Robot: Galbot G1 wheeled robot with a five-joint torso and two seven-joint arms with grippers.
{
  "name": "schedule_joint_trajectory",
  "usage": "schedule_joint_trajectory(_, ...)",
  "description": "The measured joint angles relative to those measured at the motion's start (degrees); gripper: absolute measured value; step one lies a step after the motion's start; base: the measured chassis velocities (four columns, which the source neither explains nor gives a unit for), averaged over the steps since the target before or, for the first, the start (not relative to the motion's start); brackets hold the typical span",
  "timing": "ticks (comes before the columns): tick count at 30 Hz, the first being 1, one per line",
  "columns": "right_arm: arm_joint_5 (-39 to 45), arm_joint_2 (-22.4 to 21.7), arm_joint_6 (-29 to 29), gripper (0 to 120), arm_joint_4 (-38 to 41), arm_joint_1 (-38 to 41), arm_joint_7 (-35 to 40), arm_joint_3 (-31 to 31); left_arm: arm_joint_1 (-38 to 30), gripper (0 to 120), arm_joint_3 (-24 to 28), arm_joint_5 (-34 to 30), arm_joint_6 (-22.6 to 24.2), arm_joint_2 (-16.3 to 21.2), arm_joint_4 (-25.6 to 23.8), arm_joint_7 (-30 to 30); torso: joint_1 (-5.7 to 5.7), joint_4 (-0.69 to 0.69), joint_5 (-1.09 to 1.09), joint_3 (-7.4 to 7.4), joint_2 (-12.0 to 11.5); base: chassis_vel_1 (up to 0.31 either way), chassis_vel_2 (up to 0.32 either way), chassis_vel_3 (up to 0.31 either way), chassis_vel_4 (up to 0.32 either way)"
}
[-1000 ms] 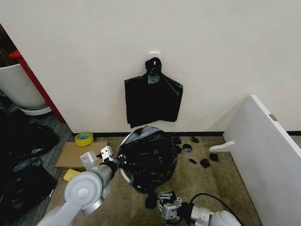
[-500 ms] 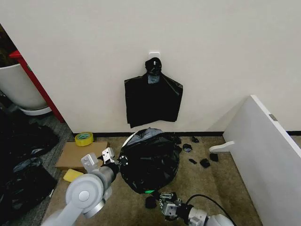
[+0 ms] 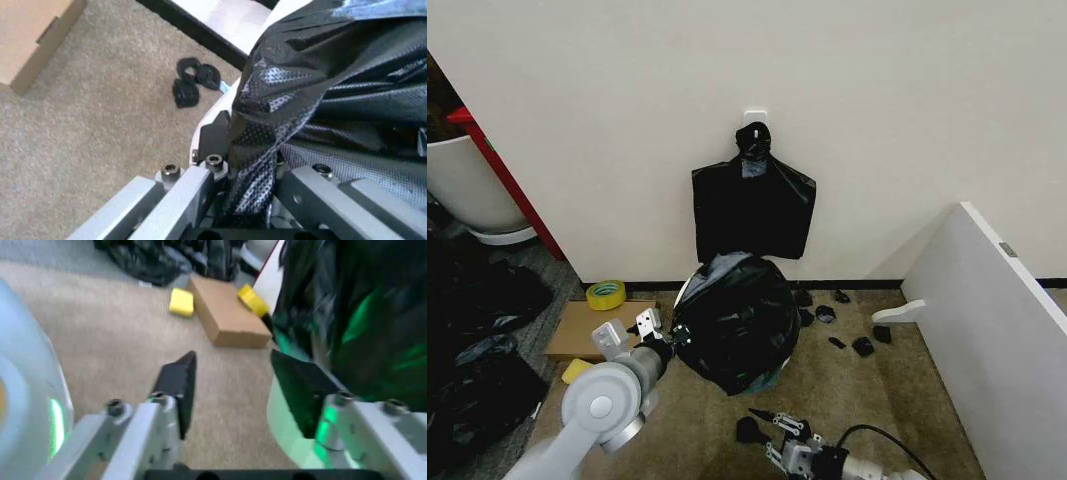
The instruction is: Place the garbage bag over the trash bin.
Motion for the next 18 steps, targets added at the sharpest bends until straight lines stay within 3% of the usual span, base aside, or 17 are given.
schedule_joint_trajectory(2,3.86,-1.21,1.1,54,3.12,-2.94,-0.09,2.24,0.19,0,-0.02,1.77,0.0,0.56,0.5,0.74,0.0,0.01,0.0,0.0,0.0,0.0,0.0,0.0,0.0)
schedule_joint_trajectory(7,11.46,-3.0,2.37,67,7.96,-7.43,-0.73,5.61,1.4,0,-0.03,6.06,0.31,1.62,0.82,3.12,0.0,0.01,0.0,0.0,0.0,0.0,0.0,0.0,0.0)
schedule_joint_trajectory(9,16.47,-4.3,2.55,79,12.13,-10.46,-1.1,9.41,2.43,0,-0.03,9.37,1.16,2.43,0.93,5.92,0.0,0.0,-0.01,0.0,0.0,0.0,0.0,0.0,0.0)
schedule_joint_trajectory(13,21.09,-4.86,1.21,89,15.95,-11.36,-0.81,14.95,4.06,0,0.06,14.57,2.18,3.13,0.54,10.15,0.0,0.0,-0.01,0.0,0.0,0.0,0.0,0.0,0.0)
schedule_joint_trajectory(15,25.02,-5.51,-2.27,97,18.12,-9.97,0.41,18.15,5.36,0,0.5,19.11,2.73,3.57,-0.48,13.61,0.0,0.0,-0.01,0.0,0.0,0.0,0.0,0.0,0.0)
schedule_joint_trajectory(18,29.12,-7.43,-9.19,100,20.8,-4.19,4.01,19.02,7.25,0,1.39,25.54,3.36,4.22,-2.31,18.54,0.0,0.01,0.0,0.0,0.0,0.0,0.0,0.0,0.0)
